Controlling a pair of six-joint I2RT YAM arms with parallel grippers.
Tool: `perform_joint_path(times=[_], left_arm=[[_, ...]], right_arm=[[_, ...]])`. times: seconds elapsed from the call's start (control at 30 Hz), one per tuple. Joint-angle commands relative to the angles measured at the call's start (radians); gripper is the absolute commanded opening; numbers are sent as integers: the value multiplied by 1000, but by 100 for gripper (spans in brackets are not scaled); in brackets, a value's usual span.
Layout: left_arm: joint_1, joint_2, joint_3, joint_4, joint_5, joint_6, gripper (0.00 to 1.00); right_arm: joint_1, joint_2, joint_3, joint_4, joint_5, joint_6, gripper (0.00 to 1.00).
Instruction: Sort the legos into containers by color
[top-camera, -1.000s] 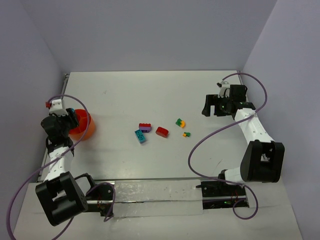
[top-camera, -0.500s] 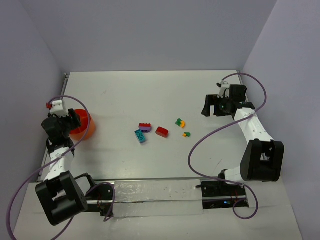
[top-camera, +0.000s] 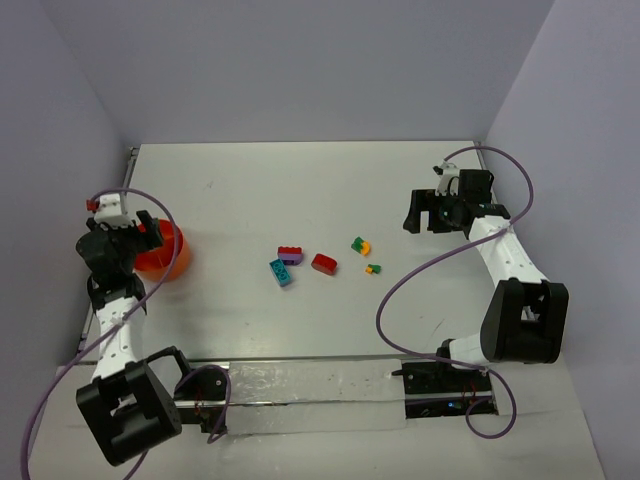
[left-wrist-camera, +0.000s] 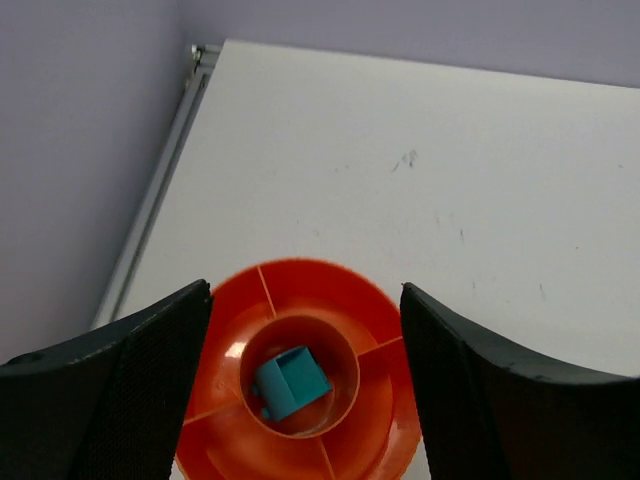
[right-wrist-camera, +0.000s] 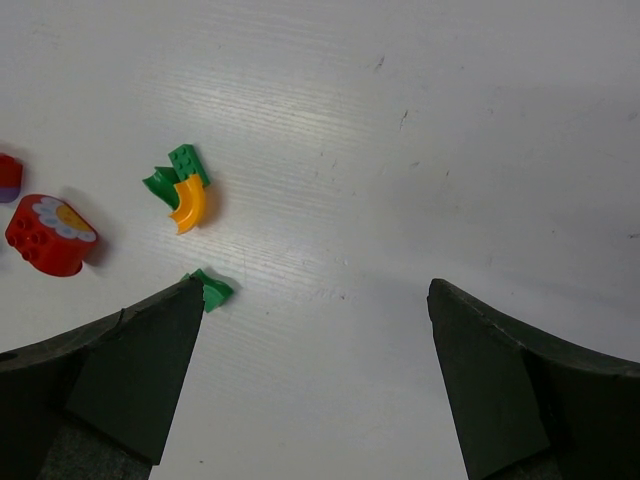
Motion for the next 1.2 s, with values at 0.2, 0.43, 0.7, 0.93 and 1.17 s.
perform_joint_path(times=[0.2, 0.43, 0.7, 0.93, 1.17], left_arm=[[-6, -8, 278, -263, 318, 176, 89], [-208, 158, 537, -921, 544, 835, 84], [-597, 432, 795, -1485, 326, 1533, 86], [-883, 621, 949, -1533, 141, 1636, 83], [-1096, 723, 943, -1496, 20, 1695, 77]], right_arm=[[6, 0, -1, 34, -22, 6, 100], [6, 4, 1, 31, -30, 4, 100], [6, 20, 5, 26, -22, -3, 100], [4, 55, 26, 7, 1, -17, 100], [-22, 99, 56, -24, -6, -22, 100]])
